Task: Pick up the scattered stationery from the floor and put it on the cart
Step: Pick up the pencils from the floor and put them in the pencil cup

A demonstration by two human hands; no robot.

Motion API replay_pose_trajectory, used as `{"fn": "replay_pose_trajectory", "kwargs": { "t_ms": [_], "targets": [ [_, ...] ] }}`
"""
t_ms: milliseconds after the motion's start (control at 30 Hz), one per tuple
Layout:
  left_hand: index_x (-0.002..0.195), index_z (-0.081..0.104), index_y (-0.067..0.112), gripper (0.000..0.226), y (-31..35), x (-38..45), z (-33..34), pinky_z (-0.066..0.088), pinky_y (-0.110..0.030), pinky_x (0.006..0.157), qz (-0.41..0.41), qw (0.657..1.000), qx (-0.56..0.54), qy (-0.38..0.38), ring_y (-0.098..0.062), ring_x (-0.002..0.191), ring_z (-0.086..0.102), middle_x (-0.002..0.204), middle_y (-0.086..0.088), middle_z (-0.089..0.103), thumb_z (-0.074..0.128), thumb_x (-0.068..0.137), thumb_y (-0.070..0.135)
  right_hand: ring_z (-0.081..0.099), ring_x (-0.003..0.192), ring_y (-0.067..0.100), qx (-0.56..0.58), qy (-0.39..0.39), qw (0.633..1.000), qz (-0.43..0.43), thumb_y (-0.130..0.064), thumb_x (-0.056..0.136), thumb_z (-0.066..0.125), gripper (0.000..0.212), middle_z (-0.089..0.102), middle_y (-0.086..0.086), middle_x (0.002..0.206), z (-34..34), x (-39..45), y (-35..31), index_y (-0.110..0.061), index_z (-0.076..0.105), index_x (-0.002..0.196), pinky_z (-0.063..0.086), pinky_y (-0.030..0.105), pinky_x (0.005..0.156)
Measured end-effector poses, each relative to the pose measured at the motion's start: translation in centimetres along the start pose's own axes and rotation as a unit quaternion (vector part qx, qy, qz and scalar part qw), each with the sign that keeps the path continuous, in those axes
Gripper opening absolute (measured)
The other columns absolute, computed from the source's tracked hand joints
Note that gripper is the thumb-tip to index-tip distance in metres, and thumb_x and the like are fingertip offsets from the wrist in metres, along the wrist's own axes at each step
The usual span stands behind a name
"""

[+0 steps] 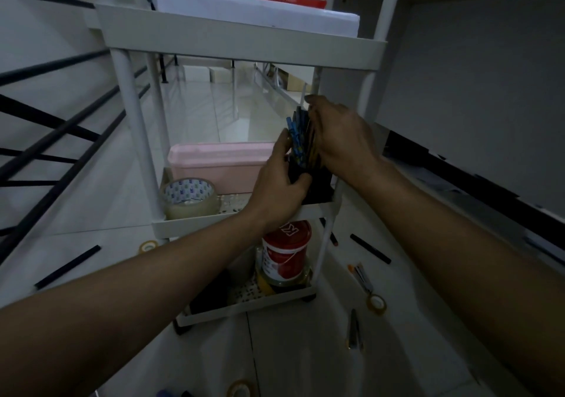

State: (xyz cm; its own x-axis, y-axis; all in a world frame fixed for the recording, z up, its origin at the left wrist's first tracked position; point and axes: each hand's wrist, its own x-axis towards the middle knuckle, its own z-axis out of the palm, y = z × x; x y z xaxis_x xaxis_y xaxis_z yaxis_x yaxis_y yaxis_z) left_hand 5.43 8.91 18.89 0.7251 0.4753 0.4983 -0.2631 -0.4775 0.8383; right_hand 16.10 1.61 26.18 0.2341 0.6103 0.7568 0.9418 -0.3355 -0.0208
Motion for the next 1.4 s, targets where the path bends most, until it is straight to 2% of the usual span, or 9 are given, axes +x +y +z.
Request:
{"fn": "replay_pose_trajectory", "kwargs": {
  "t_ms": [167, 267, 433, 533, 700, 933, 1000, 1167, 1400],
  "targets": [
    [0.151, 0.021, 0.02, 0.077, 0.0, -0.5, -0.2, 0.032, 0.008, 0.082, 0.05, 0.997, 0.06, -0.024, 0.032, 0.105, 0.039, 0.126, 0.027, 0.041, 0.055, 0.084, 0.004, 0.054, 0.118, 0.038, -0.024, 0.027, 0.999, -0.006, -0.01, 0.096, 0.042, 0.031, 0.062, 0.023, 0.121, 0.1, -0.6, -1.2, 0.002, 0.064, 0.113, 0.043, 0.044, 0.101],
    [0.152, 0.022, 0.015, 0.079, -0.1, -0.5, -0.9, 0.028, -0.018, 0.113, 0.076, 0.99, 0.113, -0.046, -0.004, 0.14, 0.029, 0.153, 0.006, 0.028, 0.056, 0.082, 0.006, 0.044, 0.132, 0.036, -0.019, 0.077, 0.997, -0.006, -0.013, 0.094, 0.042, 0.034, 0.059, 0.017, 0.131, -0.2, -1.0, -2.2, -0.003, 0.064, 0.118, 0.037, 0.049, 0.106],
    [0.132, 0.045, 0.013, 0.049, -0.3, -1.5, -1.8, 0.037, -0.034, 0.106, 0.09, 0.984, 0.15, -0.033, -0.022, 0.134, 0.029, 0.136, 0.002, 0.04, 0.063, 0.086, 0.013, 0.059, 0.104, 0.032, -0.006, 0.186, 0.978, -0.09, -0.017, 0.084, 0.059, 0.018, 0.068, 0.009, 0.103, -0.1, -2.4, -4.1, -0.01, 0.07, 0.096, 0.04, 0.044, 0.085],
    [0.112, 0.048, 0.014, 0.032, -0.5, -3.3, -2.1, 0.043, -0.017, 0.081, 0.117, 0.989, 0.088, 0.024, -0.008, 0.103, 0.048, 0.112, -0.003, 0.045, 0.062, 0.084, 0.006, 0.058, 0.082, 0.031, 0.05, 0.179, 0.968, -0.168, -0.013, 0.081, 0.06, 0.013, 0.063, 0.014, 0.085, 0.7, -3.7, -5.2, -0.004, 0.069, 0.084, 0.042, 0.044, 0.07],
    [0.101, 0.052, 0.015, 0.022, -2.0, -7.6, -4.2, 0.04, -0.012, 0.063, 0.113, 0.985, 0.106, -0.078, -0.003, 0.079, 0.054, 0.094, 0.001, 0.055, 0.057, 0.083, 0.003, 0.054, 0.065, 0.024, 0.185, 0.057, 0.963, -0.19, -0.004, 0.085, 0.057, 0.012, 0.057, 0.016, 0.077, 1.5, -6.8, -6.3, 0.003, 0.066, 0.082, 0.045, 0.034, 0.058],
    [0.087, 0.053, 0.029, 0.033, -5.1, -13.0, -9.3, 0.039, -0.011, 0.068, 0.021, 0.935, 0.211, -0.284, 0.005, 0.074, 0.053, 0.083, 0.018, 0.054, 0.063, 0.079, -0.002, 0.058, 0.063, 0.026, 0.125, -0.251, 0.929, -0.241, -0.023, 0.087, 0.059, 0.014, 0.064, 0.006, 0.078, 4.4, -11.9, -8.3, -0.01, 0.065, 0.088, 0.049, 0.038, 0.054],
    [0.093, 0.062, 0.011, 0.012, -6.0, -13.8, -10.6, 0.044, -0.023, 0.068, -0.067, 0.892, 0.267, -0.359, -0.008, 0.075, 0.055, 0.089, 0.0, 0.061, 0.061, 0.084, 0.003, 0.062, 0.075, 0.027, 0.111, -0.345, 0.891, -0.273, -0.027, 0.089, 0.059, 0.018, 0.065, 0.007, 0.091, 5.6, -12.8, -9.3, -0.013, 0.064, 0.099, 0.05, 0.036, 0.062],
    [0.125, 0.056, 0.015, 0.03, -7.4, -15.2, -13.0, 0.04, -0.022, 0.078, -0.308, 0.726, 0.372, -0.49, -0.018, 0.107, 0.055, 0.127, -0.003, 0.055, 0.055, 0.095, 0.024, 0.05, 0.081, 0.015, 0.103, -0.521, 0.806, -0.26, -0.029, 0.092, 0.056, 0.025, 0.06, 0.002, 0.104, 8.8, -14.6, -12.8, -0.019, 0.059, 0.115, 0.035, 0.025, 0.069],
    [0.132, 0.047, 0.017, 0.042, -9.9, -17.3, -19.2, 0.044, -0.032, 0.087, -0.371, 0.631, 0.483, -0.479, -0.025, 0.114, 0.054, 0.129, -0.009, 0.054, 0.055, 0.095, 0.034, 0.043, 0.077, 0.01, 0.08, -0.646, 0.711, -0.267, -0.036, 0.096, 0.052, 0.03, 0.043, -0.005, 0.095, 12.7, -16.5, -18.5, -0.024, 0.051, 0.123, 0.037, 0.027, 0.066]
  ]
}}
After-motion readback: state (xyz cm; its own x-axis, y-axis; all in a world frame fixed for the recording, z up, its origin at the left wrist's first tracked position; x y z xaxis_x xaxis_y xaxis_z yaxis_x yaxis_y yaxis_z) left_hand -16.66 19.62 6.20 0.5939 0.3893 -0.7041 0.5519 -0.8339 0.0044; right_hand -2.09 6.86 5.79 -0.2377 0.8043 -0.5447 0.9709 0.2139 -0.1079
